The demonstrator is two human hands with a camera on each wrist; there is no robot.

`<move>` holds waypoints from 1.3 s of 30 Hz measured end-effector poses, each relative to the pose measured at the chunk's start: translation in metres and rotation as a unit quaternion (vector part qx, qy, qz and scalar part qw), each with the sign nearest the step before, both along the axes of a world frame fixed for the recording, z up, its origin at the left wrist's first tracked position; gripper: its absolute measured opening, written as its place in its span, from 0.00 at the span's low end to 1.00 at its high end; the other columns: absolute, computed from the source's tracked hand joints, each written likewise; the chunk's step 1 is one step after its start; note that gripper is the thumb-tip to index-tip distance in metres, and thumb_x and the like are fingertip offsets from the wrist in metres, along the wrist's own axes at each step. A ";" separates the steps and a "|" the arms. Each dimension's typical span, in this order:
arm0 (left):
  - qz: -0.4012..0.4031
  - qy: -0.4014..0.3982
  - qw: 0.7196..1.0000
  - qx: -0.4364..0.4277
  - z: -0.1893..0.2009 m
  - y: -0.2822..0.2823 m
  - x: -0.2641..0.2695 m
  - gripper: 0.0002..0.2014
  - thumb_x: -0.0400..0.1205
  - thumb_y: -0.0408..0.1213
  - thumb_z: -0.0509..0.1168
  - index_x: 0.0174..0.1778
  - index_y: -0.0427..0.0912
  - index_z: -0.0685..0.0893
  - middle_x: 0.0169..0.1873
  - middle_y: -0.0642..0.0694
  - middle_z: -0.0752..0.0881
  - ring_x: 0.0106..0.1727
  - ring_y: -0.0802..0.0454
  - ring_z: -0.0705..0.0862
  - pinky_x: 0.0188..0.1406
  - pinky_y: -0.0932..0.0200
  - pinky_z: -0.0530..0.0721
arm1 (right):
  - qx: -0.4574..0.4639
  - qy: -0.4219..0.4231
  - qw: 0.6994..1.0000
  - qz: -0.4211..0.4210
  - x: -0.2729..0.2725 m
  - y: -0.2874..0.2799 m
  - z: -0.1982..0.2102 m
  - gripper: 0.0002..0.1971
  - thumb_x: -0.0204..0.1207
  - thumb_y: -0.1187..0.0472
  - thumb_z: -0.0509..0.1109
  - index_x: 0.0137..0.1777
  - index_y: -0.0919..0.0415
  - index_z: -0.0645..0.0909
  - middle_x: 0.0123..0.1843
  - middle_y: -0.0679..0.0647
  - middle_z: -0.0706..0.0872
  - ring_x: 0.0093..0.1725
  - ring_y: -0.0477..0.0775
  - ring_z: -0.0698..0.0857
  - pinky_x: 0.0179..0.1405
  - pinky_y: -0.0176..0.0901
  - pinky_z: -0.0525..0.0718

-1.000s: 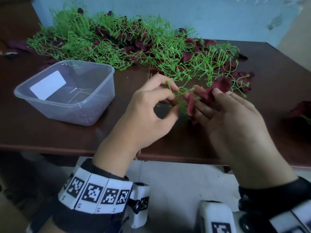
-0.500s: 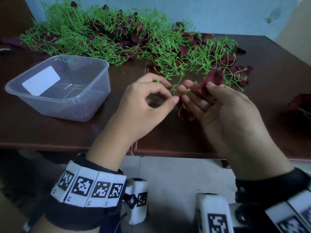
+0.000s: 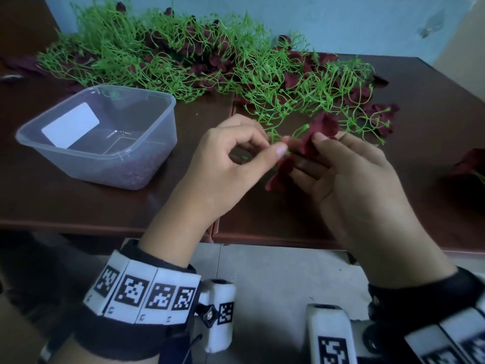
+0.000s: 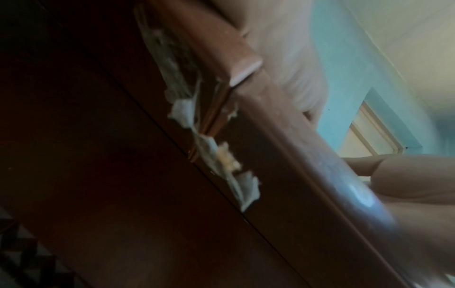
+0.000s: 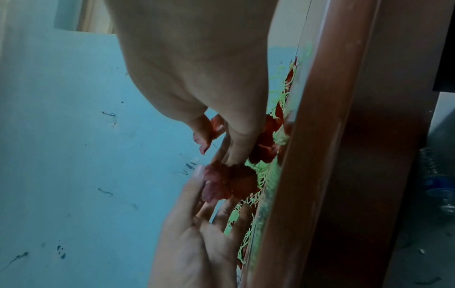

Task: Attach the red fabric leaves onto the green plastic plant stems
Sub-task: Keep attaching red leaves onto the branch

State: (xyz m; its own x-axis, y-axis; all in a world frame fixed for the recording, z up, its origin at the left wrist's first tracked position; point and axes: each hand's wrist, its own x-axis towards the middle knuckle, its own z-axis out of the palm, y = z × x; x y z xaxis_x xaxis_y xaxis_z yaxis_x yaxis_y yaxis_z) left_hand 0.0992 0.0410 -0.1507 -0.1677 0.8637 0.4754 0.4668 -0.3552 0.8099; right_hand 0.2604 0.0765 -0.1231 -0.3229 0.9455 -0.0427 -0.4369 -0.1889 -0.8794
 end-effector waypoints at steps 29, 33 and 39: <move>-0.077 -0.047 0.993 0.083 -0.005 0.007 0.002 0.05 0.82 0.26 0.72 0.51 0.36 0.88 0.56 0.43 0.84 0.52 0.50 0.89 0.55 0.56 0.87 | -0.022 0.006 0.996 0.083 0.002 0.001 -0.007 0.05 0.67 0.62 0.74 0.42 0.60 0.87 0.35 0.54 0.87 0.36 0.49 0.80 0.45 0.40 0.81; -0.061 -0.038 0.995 0.070 -0.004 0.007 0.002 0.05 0.82 0.25 0.73 0.50 0.38 0.89 0.55 0.43 0.84 0.51 0.53 0.88 0.52 0.45 0.86 | -0.027 0.003 0.995 0.096 0.001 0.000 -0.006 0.03 0.69 0.62 0.73 0.41 0.59 0.86 0.34 0.52 0.86 0.35 0.48 0.80 0.44 0.41 0.80; -0.059 -0.032 0.996 0.065 -0.003 0.007 0.000 0.04 0.83 0.28 0.71 0.52 0.34 0.90 0.57 0.41 0.84 0.56 0.48 0.88 0.58 0.46 0.86 | -0.045 0.009 0.993 0.108 0.001 0.002 -0.005 0.06 0.69 0.60 0.73 0.44 0.60 0.87 0.37 0.54 0.86 0.36 0.49 0.81 0.38 0.38 0.82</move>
State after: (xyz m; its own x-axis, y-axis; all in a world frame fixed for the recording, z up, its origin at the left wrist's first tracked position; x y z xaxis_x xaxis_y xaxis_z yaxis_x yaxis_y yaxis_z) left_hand 0.0991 0.0475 -0.1540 -0.1027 0.8107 0.5763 0.3651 -0.5083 0.7800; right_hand 0.2618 0.0787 -0.1286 -0.5195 0.8464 -0.1168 -0.3932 -0.3582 -0.8468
